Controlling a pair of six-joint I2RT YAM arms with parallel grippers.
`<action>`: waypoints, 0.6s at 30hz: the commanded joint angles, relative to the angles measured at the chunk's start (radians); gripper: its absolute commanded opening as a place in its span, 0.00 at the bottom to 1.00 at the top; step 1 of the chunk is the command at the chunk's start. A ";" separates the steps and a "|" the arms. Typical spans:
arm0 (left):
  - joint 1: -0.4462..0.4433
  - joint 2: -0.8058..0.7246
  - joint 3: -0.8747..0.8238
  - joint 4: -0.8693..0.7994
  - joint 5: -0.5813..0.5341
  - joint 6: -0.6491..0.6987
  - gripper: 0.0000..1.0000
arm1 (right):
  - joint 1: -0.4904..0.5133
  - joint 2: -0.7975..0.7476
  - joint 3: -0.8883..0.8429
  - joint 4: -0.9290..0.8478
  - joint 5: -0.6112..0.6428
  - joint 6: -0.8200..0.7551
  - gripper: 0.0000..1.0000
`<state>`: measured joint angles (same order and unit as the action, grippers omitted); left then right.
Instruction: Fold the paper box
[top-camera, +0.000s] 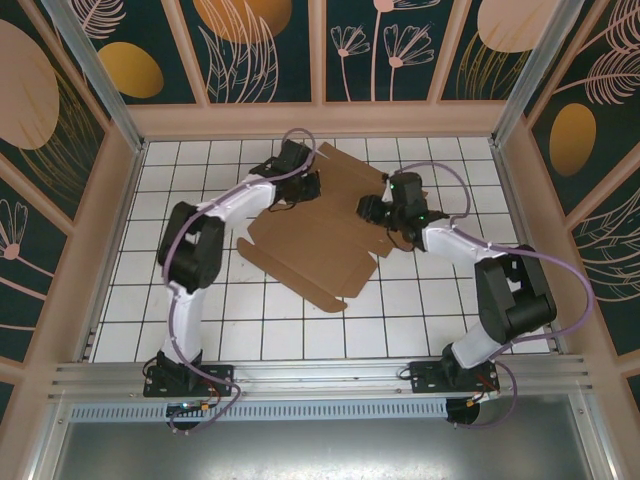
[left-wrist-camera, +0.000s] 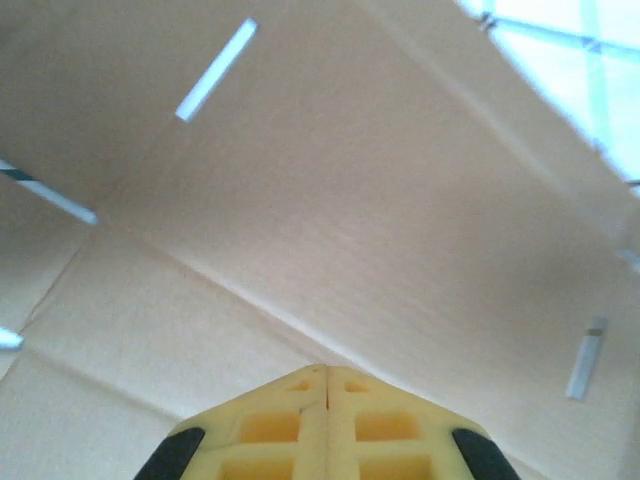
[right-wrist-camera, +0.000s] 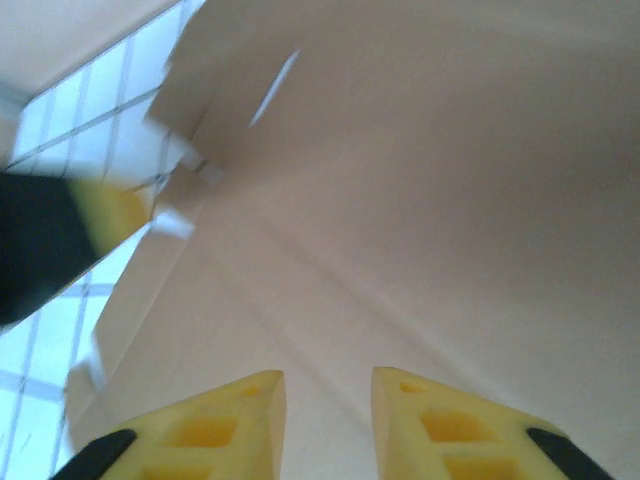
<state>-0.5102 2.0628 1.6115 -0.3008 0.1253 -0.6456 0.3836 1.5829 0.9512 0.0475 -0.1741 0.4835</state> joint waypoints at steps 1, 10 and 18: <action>0.006 -0.096 -0.199 0.104 0.031 -0.122 0.00 | -0.020 0.087 0.102 -0.159 0.214 -0.076 0.27; 0.013 -0.113 -0.386 0.066 0.015 -0.208 0.00 | -0.061 0.269 0.178 -0.249 0.362 -0.095 0.23; 0.094 -0.046 -0.349 0.038 -0.019 -0.211 0.00 | 0.012 0.238 0.033 -0.258 0.300 -0.058 0.24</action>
<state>-0.4412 1.9789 1.2434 -0.2428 0.1371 -0.8398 0.3538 1.8500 1.0401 -0.1547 0.1474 0.4061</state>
